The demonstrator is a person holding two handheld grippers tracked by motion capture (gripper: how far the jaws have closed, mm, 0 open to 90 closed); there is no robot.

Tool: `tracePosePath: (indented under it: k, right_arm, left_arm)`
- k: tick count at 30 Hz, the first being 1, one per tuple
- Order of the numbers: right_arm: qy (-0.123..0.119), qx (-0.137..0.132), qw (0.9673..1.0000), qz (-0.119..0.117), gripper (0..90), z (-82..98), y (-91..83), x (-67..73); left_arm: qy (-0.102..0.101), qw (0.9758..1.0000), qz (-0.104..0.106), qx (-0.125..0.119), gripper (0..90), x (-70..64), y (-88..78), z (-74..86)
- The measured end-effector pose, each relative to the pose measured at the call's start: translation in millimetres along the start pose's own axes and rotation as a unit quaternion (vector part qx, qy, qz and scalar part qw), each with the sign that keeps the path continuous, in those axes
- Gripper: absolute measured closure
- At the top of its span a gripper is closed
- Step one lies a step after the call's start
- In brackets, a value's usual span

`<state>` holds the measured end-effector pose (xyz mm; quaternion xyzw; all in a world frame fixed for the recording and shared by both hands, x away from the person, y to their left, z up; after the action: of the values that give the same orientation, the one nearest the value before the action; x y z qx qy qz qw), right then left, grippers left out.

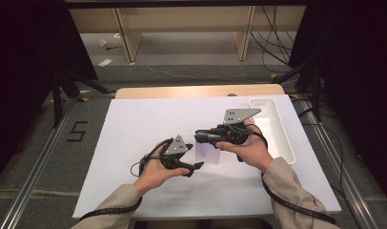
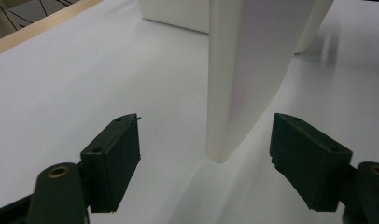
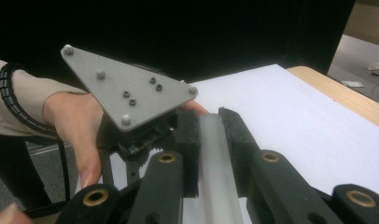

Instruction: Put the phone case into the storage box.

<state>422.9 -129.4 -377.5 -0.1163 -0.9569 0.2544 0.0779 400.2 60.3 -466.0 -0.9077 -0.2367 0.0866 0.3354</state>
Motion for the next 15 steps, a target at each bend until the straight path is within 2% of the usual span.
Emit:
tracePosePath:
  k: [9, 15]
  right_arm:
    - [0.0, 0.001, 1.0, -0.002, 79.9, 0.1, 0.8, 0.2]
    - [0.001, 0.0, 1.0, -0.004, 79.9, 0.2, 1.2, 0.2]
  left_arm:
    - [0.021, 0.9997, 0.008, -0.006, 40.7, -0.7, 2.6, 0.0]
    - [0.029, 0.9994, 0.021, -0.006, 49.3, -0.7, 3.3, 0.7]
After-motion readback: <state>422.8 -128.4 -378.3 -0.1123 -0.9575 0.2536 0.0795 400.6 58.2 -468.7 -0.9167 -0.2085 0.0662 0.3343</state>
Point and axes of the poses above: each handheld gripper's, and its own axes: y roughly forward along the jaws, z roughly out of its underside, x roughly to its left, the point moved 2 cm from there along y, roughly forward along the jaws, and after that the axes turned 10 degrees about x, right-handed, at the moved point
